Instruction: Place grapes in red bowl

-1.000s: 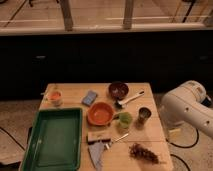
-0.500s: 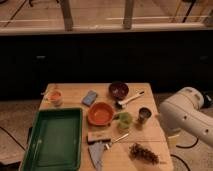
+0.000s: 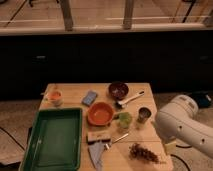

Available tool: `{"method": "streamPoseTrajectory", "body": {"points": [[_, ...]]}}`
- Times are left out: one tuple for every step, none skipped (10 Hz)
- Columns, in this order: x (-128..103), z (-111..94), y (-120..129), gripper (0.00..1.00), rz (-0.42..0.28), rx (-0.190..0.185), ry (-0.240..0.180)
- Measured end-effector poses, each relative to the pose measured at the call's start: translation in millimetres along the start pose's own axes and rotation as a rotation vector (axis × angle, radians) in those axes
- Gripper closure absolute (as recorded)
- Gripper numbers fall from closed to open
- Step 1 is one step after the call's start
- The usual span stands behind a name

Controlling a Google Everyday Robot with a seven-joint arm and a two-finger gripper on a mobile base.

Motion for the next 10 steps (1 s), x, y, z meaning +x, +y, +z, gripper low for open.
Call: {"method": "streamPoseTrajectory", "body": {"points": [[-3,2,3,0.20,-0.008,-0.005,0.000],[-8,5,6,0.20,-0.020,-0.009,-0.002],[-20,8,15,0.20,-0.038,-0.014,-0.006],[-24,10,18,0.20,-0.043,-0.015,-0.010],[-25,12,20,0.20,-0.048,-0.016,-0.013],[-29,14,20,0.20,-0.054,-0.017,-0.019],[-35,20,22,0.20,-0.056,-0.020,-0.026],[-45,27,23,0.23,-0.068,-0.022,-0.033],[-51,29,23,0.25,-0.075,-0.021,-0.037],[-56,29,25,0.25,-0.078,-0.023,-0.042]]}}
